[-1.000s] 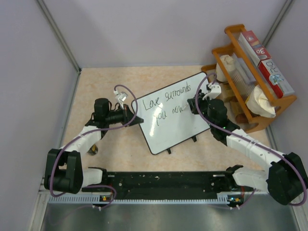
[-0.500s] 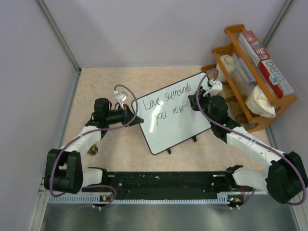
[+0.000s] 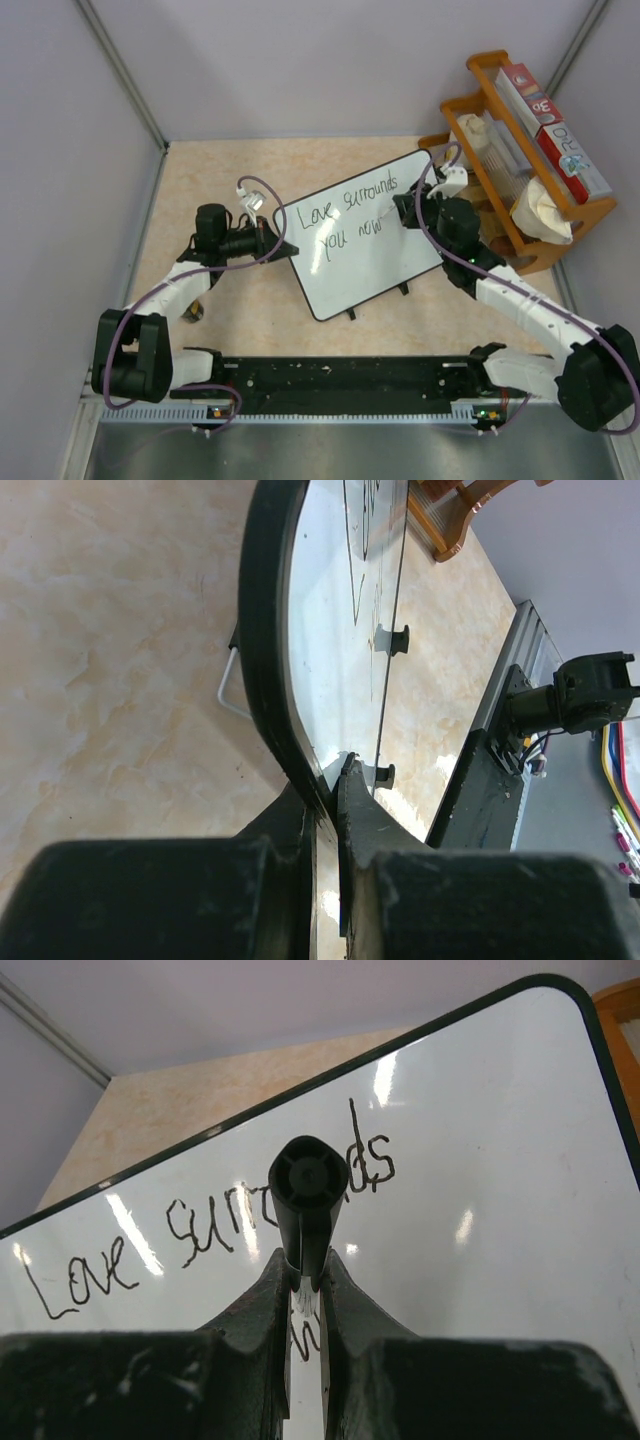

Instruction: Write a sentence on the whiteboard

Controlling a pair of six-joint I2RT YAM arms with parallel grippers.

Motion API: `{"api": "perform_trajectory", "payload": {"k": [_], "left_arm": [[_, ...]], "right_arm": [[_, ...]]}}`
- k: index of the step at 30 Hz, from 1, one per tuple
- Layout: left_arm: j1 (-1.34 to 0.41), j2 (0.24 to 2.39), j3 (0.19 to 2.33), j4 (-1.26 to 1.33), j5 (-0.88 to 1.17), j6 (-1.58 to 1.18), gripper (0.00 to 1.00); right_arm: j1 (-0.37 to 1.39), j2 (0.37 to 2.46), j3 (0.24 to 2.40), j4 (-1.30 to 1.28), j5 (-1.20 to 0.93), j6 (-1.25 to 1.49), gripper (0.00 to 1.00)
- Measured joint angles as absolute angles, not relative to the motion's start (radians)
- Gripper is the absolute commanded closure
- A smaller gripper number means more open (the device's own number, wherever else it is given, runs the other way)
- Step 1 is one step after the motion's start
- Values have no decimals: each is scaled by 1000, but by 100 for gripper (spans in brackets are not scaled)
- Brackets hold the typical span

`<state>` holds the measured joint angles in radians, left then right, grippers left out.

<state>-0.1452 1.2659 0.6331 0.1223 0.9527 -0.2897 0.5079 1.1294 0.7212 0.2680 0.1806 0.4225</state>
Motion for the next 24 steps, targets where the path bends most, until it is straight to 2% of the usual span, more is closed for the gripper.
{"api": "perform_trajectory", "payload": {"k": [3,4,5,11,12,15,16,21,22,24], "left_arm": [[-145,1266,633,122,952,-289,99],[-145,1266,633,122,952,-289,95],[-145,1266,633,122,952,-289,87],[-153,1261,625,111,894,-196,61],[-157,1259,621,104,868,-167,53],[-166,1250,601,86,818,-105,42],[-168,1243,593,84,804,-98,35],[-170,1174,555,82,724,-66,19],[-170,1158,550,82,707,-65,1],[-169,1120,542,83,675,-61,1]], "right_arm": [[508,1060,715,256,174,427,100],[507,1037,713,252,171,429,100],[507,1009,710,247,170,430,100],[507,901,680,229,159,447,100],[507,892,675,220,158,449,100],[507,878,665,203,150,458,100],[507,873,659,198,147,459,100],[507,848,628,170,127,474,100],[507,844,625,161,121,476,100],[507,830,616,147,106,483,100]]}}
